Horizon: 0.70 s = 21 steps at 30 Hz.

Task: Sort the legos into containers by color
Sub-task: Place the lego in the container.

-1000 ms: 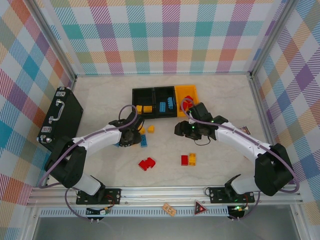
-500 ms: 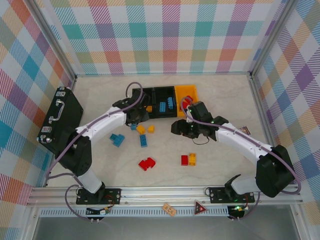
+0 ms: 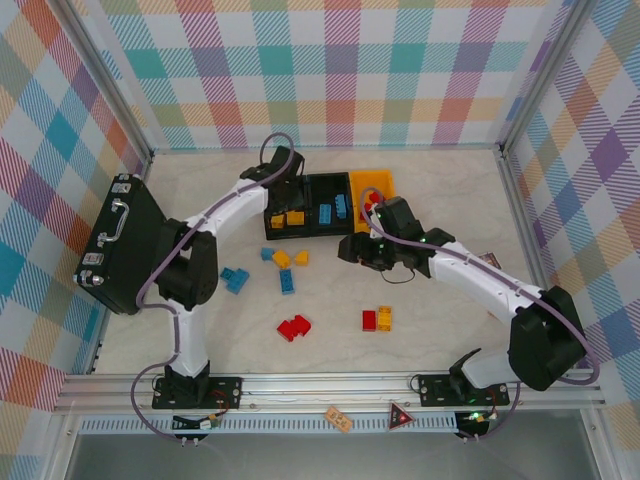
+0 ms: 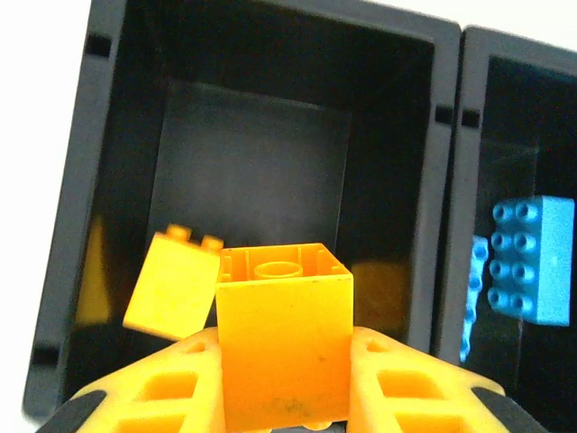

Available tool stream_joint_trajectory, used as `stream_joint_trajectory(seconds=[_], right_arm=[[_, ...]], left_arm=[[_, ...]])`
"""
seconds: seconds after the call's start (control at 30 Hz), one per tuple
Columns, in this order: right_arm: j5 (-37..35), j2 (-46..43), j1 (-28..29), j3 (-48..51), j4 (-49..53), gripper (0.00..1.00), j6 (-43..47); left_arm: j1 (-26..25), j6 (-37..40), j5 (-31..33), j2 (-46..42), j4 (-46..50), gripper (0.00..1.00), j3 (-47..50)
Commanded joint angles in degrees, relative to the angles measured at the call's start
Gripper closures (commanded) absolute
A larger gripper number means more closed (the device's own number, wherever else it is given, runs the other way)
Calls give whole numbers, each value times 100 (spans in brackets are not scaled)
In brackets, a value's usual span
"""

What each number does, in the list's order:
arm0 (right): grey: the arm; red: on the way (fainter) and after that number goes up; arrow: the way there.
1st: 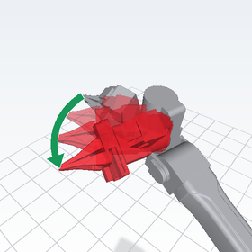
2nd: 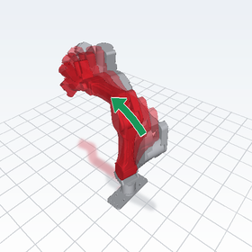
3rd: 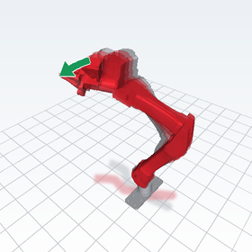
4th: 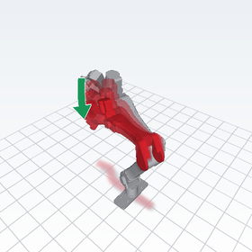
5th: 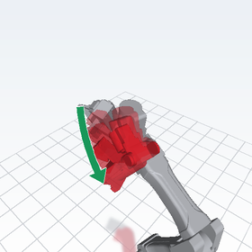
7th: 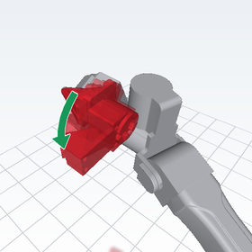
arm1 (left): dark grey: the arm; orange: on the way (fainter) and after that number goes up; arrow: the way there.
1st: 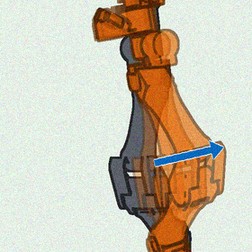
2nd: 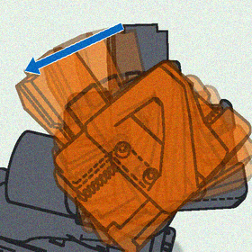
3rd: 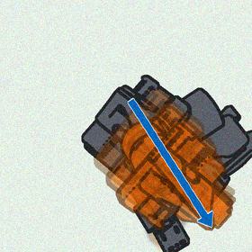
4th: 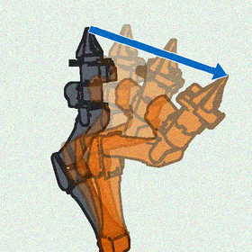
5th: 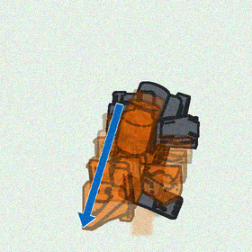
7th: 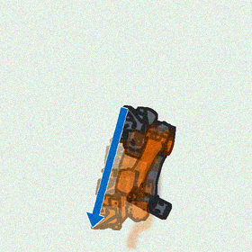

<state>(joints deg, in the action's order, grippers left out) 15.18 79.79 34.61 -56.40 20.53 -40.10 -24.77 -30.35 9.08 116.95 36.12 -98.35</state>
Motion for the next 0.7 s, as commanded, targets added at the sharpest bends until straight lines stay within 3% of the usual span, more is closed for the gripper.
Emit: stream_joint_trajectory(seconds=[0.0, 0.27, 0.43, 0.57, 0.67], right_arm=[[64, 122, 37, -176, -74, 45, -72], [-50, 151, 39, -198, 27, 45, -77], [-85, 182, 37, -187, 22, 45, -94], [-50, 230, 37, -183, -1, 45, -112], [-33, 222, 44, -187, -23, 45, -112]], left_arm=[[159, 122, -188, 362, 180, 81, -449], [271, 227, -275, 1029, 132, 78, -1098], [281, 198, -327, 1038, 128, 58, -1160], [256, 180, -398, 718, -11, 50, -866], [223, 186, -386, 403, -43, 49, -605]])
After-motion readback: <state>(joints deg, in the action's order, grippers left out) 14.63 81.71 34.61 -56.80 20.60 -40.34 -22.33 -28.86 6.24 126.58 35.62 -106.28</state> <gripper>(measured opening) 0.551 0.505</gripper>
